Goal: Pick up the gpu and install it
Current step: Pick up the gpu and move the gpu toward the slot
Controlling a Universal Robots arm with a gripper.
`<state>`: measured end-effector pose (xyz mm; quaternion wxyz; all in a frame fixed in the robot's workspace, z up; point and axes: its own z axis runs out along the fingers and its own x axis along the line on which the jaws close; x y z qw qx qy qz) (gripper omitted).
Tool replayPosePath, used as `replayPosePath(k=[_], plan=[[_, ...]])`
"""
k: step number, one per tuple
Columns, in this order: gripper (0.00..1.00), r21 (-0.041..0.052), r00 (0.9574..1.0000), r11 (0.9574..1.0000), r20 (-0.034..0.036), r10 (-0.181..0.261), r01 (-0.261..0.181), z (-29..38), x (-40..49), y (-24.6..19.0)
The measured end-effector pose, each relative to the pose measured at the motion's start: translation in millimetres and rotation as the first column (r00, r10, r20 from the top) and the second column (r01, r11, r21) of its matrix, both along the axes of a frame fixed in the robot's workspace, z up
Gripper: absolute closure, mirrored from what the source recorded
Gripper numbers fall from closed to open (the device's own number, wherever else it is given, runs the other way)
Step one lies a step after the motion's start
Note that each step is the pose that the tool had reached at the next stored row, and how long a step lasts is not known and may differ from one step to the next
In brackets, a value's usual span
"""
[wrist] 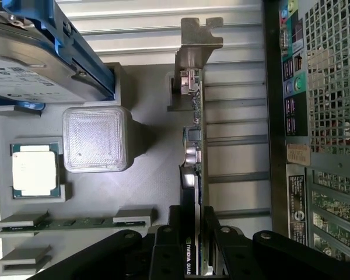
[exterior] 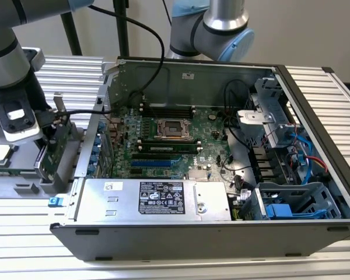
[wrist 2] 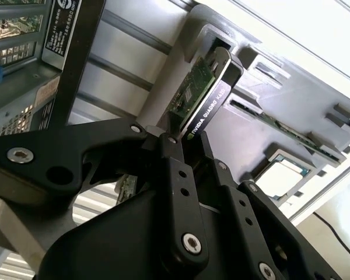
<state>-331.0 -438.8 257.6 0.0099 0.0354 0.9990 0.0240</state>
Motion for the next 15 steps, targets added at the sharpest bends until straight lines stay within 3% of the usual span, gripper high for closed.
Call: replayPosePath(k=[15], plan=[[1.0,-0.0001,1.0,1.0,-0.0001,0.0,0.0,3.2,0.0,0.0]])
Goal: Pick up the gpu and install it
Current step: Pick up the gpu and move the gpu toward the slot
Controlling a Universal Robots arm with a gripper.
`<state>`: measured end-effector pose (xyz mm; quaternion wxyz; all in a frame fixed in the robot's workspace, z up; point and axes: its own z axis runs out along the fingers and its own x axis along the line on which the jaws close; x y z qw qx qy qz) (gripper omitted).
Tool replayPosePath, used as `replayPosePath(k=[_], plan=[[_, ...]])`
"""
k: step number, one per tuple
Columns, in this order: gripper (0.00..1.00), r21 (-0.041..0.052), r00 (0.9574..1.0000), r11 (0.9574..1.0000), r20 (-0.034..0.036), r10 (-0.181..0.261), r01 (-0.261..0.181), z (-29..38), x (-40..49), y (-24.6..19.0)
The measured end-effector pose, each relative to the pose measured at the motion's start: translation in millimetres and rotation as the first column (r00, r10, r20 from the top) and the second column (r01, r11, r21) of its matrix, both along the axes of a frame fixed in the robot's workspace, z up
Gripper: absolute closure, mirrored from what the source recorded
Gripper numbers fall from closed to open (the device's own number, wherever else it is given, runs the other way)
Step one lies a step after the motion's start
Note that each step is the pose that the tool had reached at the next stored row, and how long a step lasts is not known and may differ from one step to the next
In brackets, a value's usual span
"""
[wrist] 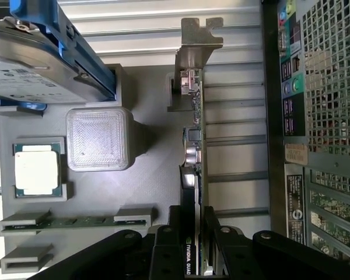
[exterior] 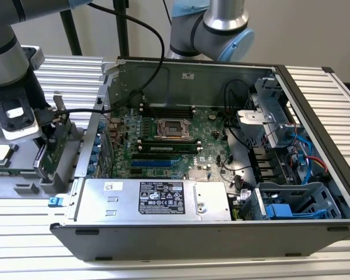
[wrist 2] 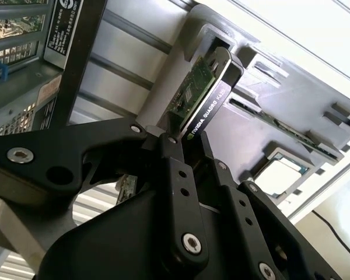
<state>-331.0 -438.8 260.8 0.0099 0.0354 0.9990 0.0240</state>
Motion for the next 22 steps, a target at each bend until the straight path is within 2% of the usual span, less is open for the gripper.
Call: replayPosePath(k=[7,19,22], plan=[[1.0,-0.0001,1.0,1.0,-0.0001,0.004,-0.004,3.0,0.0,0.0],[1.0,-0.0001,0.9999,0.9999,-0.0001,0.015,-0.015,15.8,0.0,0.0],[1.0,0.0001,0.9999,0.9999,0.0001,0.016,-0.016,15.9,0.0,0.0]])
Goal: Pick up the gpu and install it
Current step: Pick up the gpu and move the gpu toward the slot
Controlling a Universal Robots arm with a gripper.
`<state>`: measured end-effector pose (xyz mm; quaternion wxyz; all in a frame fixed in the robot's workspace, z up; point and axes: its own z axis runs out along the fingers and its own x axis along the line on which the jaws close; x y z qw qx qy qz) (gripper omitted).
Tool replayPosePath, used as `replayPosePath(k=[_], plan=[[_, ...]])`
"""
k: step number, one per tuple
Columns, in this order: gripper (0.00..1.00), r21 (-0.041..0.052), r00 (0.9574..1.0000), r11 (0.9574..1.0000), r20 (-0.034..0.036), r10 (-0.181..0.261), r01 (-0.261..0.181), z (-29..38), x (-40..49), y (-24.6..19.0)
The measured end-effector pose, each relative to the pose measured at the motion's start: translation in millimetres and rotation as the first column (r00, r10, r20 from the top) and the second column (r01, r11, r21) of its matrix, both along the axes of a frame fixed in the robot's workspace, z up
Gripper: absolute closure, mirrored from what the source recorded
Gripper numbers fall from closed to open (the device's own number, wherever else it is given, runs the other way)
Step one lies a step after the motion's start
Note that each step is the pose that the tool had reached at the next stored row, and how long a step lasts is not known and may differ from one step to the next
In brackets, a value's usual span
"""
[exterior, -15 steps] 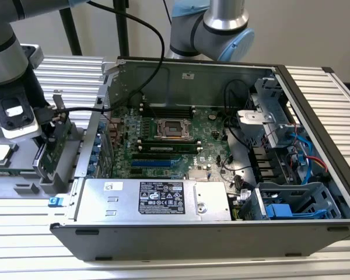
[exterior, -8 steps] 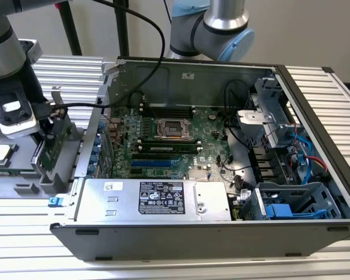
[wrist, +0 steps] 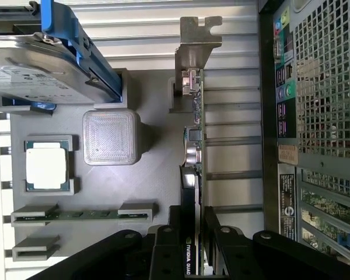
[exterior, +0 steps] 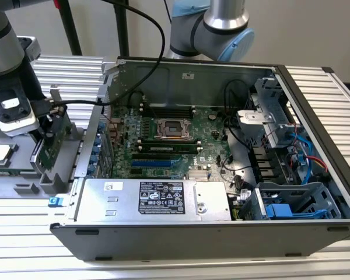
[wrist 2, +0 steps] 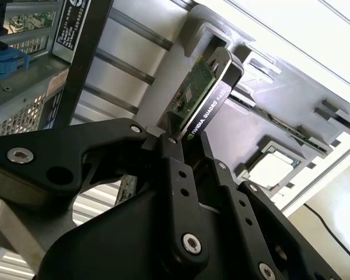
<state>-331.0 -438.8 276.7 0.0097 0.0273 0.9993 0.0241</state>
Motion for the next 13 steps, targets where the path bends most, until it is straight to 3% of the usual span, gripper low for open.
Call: replayPosePath(k=[13], plan=[[1.0,-0.0001,1.0,1.0,-0.0002,0.001,-0.001,2.7,0.0,0.0]])
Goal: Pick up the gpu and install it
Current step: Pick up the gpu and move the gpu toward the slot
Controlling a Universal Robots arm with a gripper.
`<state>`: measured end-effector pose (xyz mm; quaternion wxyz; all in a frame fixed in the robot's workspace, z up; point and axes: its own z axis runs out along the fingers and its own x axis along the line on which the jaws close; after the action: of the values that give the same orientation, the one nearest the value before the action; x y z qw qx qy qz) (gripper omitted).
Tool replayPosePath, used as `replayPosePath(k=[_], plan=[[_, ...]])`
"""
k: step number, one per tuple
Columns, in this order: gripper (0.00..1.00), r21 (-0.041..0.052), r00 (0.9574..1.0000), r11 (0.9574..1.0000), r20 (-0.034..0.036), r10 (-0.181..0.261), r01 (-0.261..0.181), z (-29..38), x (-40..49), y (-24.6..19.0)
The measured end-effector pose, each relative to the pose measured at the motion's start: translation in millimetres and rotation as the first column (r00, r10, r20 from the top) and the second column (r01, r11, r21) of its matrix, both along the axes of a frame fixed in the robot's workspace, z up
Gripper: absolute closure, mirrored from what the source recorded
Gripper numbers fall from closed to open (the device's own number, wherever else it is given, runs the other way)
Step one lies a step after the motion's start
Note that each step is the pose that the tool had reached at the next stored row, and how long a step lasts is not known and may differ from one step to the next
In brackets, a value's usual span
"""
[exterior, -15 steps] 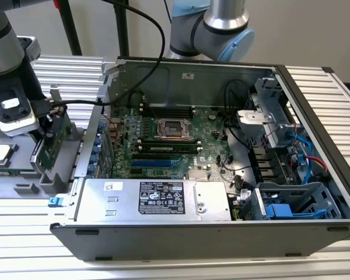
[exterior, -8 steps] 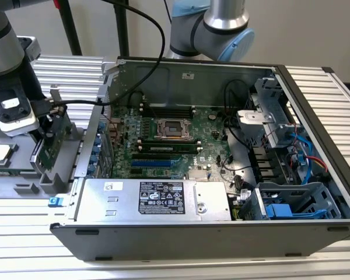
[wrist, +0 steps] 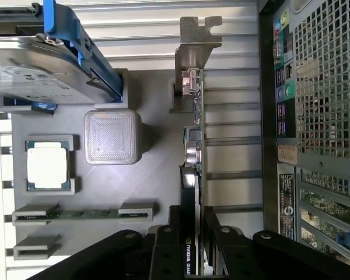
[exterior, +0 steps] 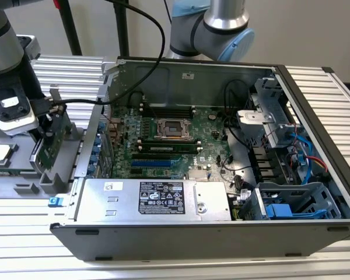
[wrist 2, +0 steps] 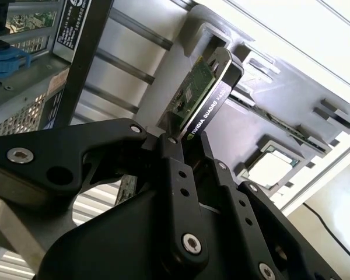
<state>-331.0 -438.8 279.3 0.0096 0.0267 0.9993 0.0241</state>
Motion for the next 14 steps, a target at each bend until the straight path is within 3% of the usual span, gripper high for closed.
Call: replayPosePath(k=[14], plan=[[1.0,0.0035,1.0,1.0,-0.0009,0.0,0.0,13.4,0.0,0.0]])
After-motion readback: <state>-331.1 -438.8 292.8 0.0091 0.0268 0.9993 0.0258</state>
